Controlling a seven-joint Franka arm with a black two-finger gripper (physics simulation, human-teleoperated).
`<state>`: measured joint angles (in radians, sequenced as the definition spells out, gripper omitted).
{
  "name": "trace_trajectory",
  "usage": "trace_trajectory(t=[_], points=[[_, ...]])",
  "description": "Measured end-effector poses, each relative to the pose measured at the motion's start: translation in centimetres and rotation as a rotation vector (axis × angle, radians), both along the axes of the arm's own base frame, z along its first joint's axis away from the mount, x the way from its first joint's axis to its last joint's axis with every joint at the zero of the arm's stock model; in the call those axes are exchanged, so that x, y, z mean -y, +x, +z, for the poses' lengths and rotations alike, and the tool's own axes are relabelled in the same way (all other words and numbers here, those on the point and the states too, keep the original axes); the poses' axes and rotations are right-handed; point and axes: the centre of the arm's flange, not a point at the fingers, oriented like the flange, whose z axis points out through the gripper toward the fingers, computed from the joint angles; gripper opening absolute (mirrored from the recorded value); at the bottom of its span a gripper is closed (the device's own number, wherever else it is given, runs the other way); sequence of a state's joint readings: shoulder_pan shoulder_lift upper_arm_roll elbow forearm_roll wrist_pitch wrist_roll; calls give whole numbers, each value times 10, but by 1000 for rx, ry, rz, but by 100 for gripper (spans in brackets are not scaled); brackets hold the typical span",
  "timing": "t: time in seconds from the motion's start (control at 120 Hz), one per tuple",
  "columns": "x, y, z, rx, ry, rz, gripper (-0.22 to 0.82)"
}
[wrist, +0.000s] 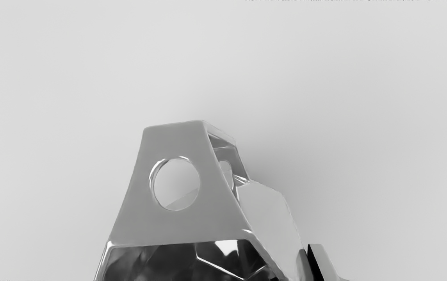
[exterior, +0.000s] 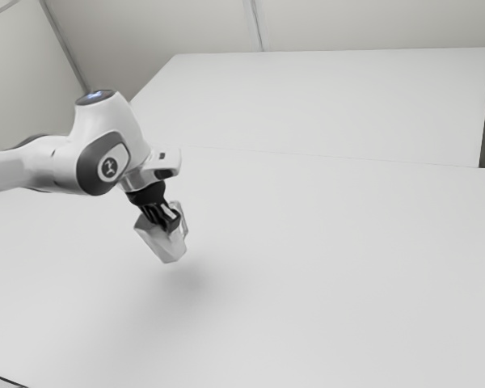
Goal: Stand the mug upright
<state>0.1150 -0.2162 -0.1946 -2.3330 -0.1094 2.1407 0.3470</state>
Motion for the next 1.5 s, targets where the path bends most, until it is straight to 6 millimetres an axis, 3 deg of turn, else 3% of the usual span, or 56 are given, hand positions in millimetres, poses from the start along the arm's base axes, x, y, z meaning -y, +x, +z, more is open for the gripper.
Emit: trace_trajectory(t=[0.333, 1.092, 1.333, 1.5], points=[[8, -6, -28, 114, 56, 86, -17], [6, -1, -88, 22, 145, 164, -17], [12, -3, -87, 21, 141, 170, 21], [16, -1, -70, 50, 140, 172, 40]])
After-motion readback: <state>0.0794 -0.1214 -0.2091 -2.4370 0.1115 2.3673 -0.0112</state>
